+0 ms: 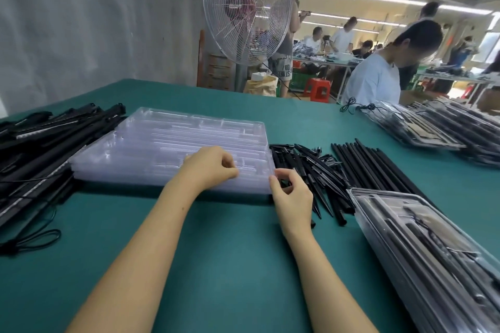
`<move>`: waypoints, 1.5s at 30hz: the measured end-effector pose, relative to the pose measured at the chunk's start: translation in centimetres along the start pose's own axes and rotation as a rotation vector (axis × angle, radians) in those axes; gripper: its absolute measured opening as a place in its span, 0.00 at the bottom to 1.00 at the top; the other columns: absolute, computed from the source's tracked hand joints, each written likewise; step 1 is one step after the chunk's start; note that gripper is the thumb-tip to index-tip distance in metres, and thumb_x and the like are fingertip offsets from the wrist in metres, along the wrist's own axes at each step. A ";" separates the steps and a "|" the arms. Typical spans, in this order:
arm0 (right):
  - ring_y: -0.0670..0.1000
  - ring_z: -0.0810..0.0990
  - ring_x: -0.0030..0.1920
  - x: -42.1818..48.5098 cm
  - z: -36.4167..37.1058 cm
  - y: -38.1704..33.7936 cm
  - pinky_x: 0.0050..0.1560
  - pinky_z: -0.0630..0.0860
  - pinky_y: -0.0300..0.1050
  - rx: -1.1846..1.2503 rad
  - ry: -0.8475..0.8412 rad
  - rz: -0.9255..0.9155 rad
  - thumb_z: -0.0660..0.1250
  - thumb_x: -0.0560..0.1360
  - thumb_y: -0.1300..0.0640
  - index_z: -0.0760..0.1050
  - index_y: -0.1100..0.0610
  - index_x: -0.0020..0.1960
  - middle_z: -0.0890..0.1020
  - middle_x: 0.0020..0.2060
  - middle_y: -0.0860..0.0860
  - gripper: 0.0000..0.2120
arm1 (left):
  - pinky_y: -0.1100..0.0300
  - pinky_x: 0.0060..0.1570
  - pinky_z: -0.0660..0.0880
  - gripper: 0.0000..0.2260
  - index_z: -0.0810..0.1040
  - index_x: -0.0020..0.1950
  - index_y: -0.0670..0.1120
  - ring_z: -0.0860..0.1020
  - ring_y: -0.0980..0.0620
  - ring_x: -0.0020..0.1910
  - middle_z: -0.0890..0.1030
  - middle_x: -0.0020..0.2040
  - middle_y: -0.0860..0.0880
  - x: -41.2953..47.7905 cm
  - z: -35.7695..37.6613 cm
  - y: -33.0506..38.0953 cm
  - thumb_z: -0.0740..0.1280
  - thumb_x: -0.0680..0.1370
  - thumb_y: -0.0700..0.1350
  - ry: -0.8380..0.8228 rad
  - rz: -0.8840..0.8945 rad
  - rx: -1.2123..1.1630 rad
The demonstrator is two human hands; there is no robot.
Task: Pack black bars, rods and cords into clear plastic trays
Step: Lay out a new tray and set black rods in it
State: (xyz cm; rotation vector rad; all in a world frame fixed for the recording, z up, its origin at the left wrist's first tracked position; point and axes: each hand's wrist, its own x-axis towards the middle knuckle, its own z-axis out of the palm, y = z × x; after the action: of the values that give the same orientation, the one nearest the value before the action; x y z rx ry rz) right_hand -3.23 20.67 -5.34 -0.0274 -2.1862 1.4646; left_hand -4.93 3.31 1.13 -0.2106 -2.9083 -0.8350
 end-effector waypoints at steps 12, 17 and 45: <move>0.45 0.76 0.41 0.3 -0.5 -0.9 0.48 0.75 0.46 0.129 -0.016 0.088 0.69 0.73 0.57 0.80 0.52 0.48 0.82 0.42 0.44 0.04 | 0.48 0.59 0.69 0.07 0.79 0.41 0.51 0.76 0.55 0.41 0.80 0.39 0.55 -0.2 1.0 0.7 0.64 0.76 0.49 0.076 0.110 0.008; 0.51 0.80 0.46 0.3 -0.4 -1.2 0.51 0.78 0.53 0.151 -0.013 0.122 0.70 0.73 0.56 0.81 0.52 0.50 0.83 0.44 0.47 0.06 | 0.56 0.48 0.72 0.06 0.78 0.39 0.55 0.74 0.56 0.39 0.78 0.37 0.57 -0.2 1.5 1.1 0.68 0.75 0.53 0.057 0.193 -0.071; 0.41 0.72 0.37 0.2 -0.7 -0.9 0.42 0.70 0.34 0.119 -0.062 0.039 0.70 0.73 0.60 0.77 0.55 0.50 0.79 0.42 0.43 0.06 | 0.59 0.36 0.65 0.12 0.81 0.39 0.49 0.75 0.50 0.39 0.80 0.36 0.52 0.5 3.5 1.8 0.64 0.78 0.52 0.265 -0.005 -0.017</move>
State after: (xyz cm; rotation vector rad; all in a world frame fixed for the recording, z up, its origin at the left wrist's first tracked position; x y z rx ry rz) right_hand -2.84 20.95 -4.23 0.0169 -2.1536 1.6351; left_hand -5.40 6.76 -0.81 -0.0862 -2.6567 -0.8198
